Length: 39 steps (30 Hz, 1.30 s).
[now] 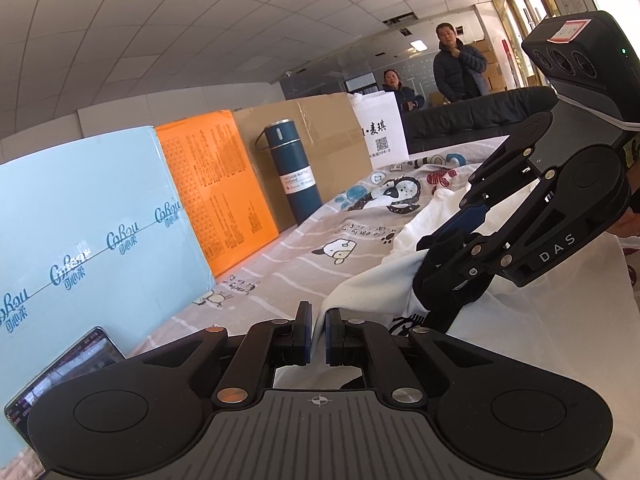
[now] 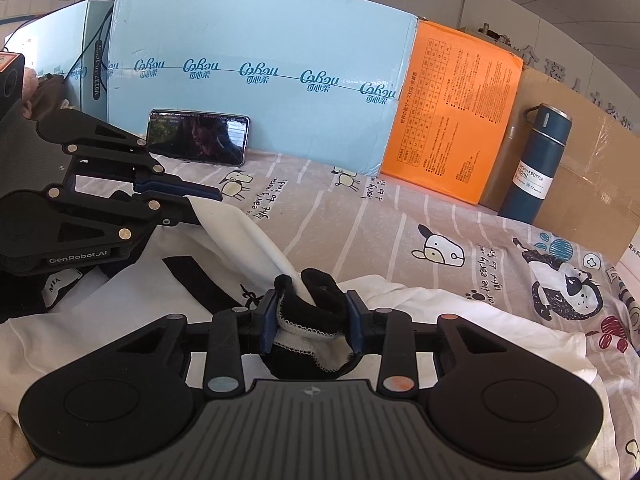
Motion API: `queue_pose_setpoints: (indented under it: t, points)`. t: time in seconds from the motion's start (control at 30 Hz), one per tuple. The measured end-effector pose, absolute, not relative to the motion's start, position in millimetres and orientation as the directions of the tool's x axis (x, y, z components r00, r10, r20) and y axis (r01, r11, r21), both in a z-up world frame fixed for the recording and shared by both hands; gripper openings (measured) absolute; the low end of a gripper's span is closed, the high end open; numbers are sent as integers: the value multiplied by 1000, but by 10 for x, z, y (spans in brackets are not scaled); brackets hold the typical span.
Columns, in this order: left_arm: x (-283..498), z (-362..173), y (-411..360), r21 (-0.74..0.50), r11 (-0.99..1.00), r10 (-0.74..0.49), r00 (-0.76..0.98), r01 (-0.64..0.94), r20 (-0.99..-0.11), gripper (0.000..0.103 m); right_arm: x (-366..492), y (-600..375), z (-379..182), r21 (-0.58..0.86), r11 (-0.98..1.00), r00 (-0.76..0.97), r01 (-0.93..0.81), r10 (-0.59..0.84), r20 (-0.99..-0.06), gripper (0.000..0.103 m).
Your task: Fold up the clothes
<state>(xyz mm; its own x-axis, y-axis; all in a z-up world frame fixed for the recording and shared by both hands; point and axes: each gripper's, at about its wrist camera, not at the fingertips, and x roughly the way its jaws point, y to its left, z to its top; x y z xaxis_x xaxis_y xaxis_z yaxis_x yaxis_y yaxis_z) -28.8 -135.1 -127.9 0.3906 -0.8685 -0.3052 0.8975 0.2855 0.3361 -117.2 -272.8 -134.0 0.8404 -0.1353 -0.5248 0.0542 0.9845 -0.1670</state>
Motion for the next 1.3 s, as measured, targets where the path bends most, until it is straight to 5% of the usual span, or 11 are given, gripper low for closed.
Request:
queue_pose_setpoints:
  t: [0.8, 1.07, 1.3]
  points:
    - [-116, -1088, -1511, 331, 423, -810, 516, 844, -280, 5, -1223, -2989, -1306, -74, 997, 922, 11, -38, -386, 38]
    - [-48, -1051, -1527, 315, 453, -801, 536, 834, -266, 5, -1205, -3107, -1383, 2, 1000, 908, -13, 13, -418, 53]
    - [24, -1059, -1520, 291, 472, -794, 545, 832, -270, 5, -1139, -3173, -1445, 48, 999, 875, -12, 33, -484, 56]
